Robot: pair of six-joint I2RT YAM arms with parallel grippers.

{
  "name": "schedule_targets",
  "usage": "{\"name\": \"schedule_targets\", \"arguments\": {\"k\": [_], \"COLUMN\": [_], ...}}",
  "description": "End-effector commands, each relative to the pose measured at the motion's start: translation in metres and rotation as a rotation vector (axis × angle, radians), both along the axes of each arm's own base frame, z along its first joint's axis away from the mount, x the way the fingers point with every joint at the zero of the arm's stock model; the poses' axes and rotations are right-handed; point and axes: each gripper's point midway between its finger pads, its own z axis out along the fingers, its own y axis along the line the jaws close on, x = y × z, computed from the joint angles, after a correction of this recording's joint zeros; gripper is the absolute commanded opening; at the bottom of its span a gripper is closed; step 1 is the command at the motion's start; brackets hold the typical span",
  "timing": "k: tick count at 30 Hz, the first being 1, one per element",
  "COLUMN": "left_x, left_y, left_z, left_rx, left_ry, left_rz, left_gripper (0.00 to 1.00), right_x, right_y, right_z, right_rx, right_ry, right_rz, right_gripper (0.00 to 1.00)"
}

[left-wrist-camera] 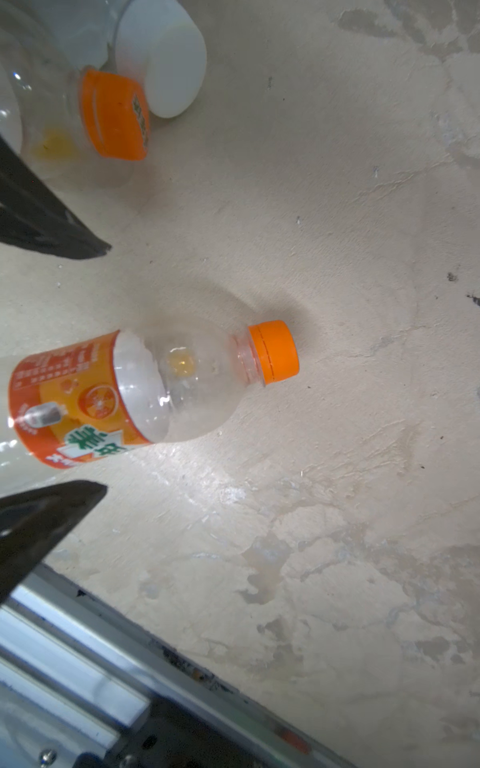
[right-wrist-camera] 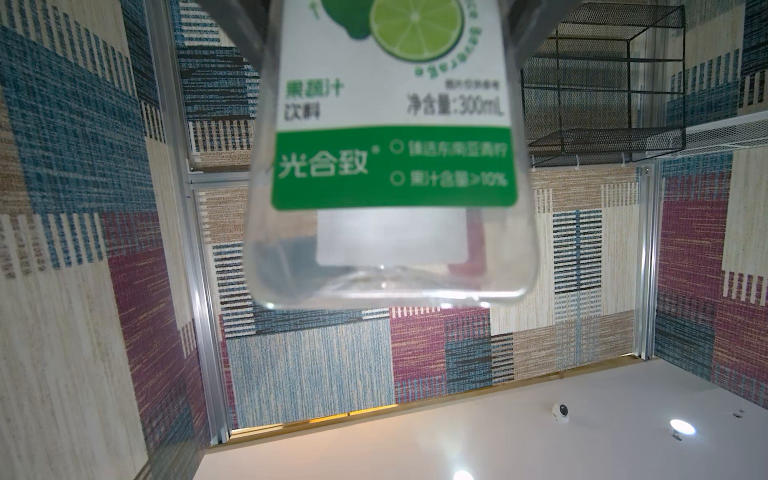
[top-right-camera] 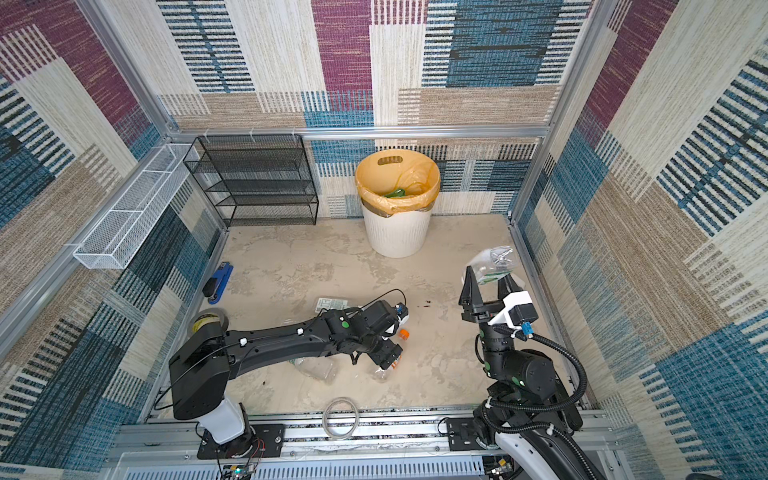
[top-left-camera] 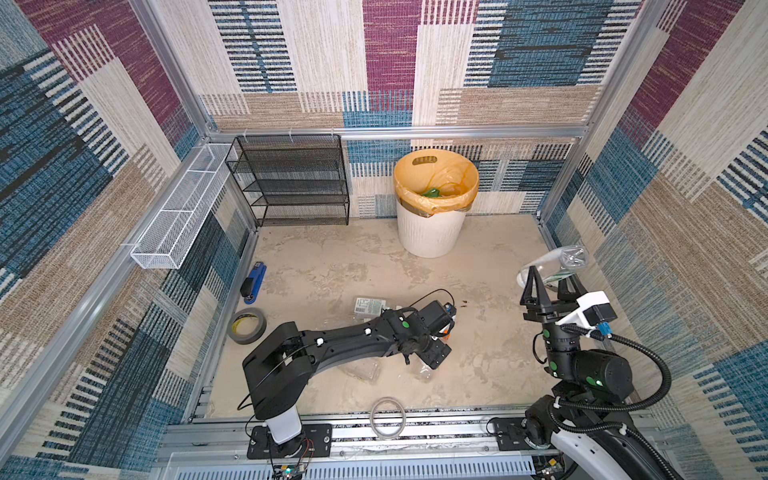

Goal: Throw the plastic bottles in the bin
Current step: 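Lift lime-label bottle with right gripper while left gripper reaches orange-cap bottle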

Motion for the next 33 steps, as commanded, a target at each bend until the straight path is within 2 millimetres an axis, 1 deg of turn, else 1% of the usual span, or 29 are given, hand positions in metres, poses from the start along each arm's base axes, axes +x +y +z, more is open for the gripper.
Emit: {"name": "schedule_targets", "arguments": {"k": [1, 6, 16, 24, 33], "left_x": [0.003, 0.002, 0.001, 0.004, 0.005], "left_y": [-0.001, -0.001, 0.000, -0.001, -0.003], "left_z": [-0.001, -0.005, -0.016, -0.007, -0.004], "left_rx": [0.004, 0.013, 0.029, 0.014, 0.003], "left_ry": [0.004, 0.009, 0.022, -0.004, -0.008], "left_rz": [0.026, 0.024, 0.024, 0.019, 0.015], "left_gripper": [0.84, 0.84, 0.84, 0.84, 0.84], "right_x": [-0.001, -0.001, -0.001, 0.001, 0.004], "right_y": [-0.005, -0.004, -0.003, -0.002, 0.000], "right_z": [0.000, -0.004, -0.003, -0.004, -0.008], "right_rx": [0.011, 0.010, 0.007, 0.004, 0.000], "right_ry": [0.002, 0.008, 0.008, 0.013, 0.024], "right_rz": [-0.019, -0.014, -0.011, -0.008, -0.007], "right_gripper": [0.64, 0.64, 0.64, 0.64, 0.64]}}
